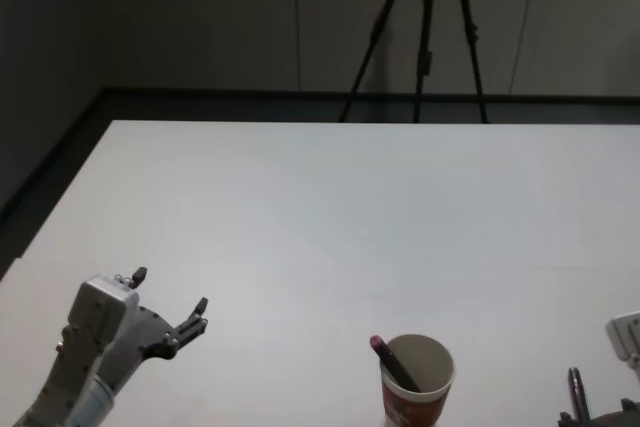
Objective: Place the pen into the pen holder.
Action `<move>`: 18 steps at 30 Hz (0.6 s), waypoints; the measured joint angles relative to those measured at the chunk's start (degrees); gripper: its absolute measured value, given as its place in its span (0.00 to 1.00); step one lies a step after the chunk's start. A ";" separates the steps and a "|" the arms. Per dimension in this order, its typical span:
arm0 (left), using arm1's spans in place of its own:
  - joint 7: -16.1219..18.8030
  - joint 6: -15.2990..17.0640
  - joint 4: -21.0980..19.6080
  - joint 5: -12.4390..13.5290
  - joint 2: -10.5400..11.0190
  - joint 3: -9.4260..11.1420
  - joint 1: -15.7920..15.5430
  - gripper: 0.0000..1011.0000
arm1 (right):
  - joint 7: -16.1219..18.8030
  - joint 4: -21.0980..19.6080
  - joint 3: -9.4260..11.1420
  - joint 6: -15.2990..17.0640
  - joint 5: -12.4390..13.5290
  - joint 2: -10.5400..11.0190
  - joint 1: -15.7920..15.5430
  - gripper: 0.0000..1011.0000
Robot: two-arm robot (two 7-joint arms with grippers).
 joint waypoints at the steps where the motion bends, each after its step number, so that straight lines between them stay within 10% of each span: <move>1: 0.00 0.00 0.00 0.00 0.00 0.00 0.00 0.99 | 0.07 0.22 0.01 -0.01 -0.21 -0.08 0.12 0.99; 18: 0.00 0.00 0.00 0.00 0.00 0.00 0.00 0.99 | 1.10 1.45 0.71 0.28 -2.18 -1.07 0.45 0.99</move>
